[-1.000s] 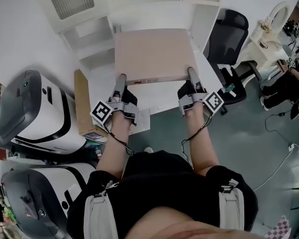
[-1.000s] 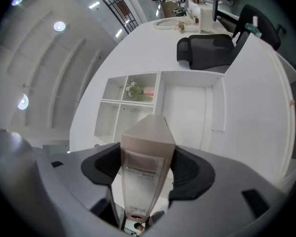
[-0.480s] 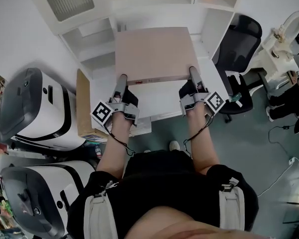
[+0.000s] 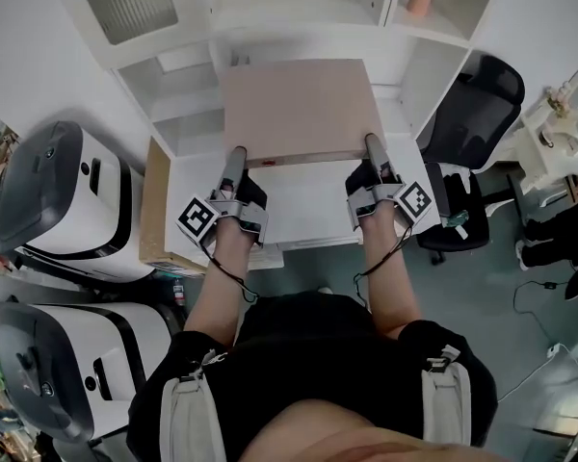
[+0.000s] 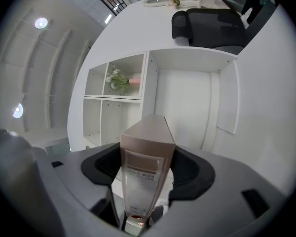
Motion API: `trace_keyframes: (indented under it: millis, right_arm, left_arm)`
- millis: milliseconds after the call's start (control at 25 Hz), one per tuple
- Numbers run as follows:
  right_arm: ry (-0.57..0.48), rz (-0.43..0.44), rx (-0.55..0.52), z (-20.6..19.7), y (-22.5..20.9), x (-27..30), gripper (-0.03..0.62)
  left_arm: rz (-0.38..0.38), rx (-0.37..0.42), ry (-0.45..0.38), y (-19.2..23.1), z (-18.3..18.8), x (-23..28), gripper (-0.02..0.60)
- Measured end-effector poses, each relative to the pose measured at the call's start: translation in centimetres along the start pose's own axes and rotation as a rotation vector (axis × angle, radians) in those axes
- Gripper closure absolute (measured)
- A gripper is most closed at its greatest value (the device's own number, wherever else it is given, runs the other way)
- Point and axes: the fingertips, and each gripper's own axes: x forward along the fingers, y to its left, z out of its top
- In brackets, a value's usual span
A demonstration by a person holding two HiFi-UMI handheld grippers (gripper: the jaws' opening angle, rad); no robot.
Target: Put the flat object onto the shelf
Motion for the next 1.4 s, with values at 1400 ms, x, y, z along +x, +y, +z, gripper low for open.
trace_keyframes:
  millis: [1400]
  right_arm:
    - [0.006, 0.196, -0.020, 2.1, 7.6, 4.8, 0.303]
  left_arm:
    - [-0.168, 0.100, -0.027, -8.3, 2.3, 4.2, 0.299]
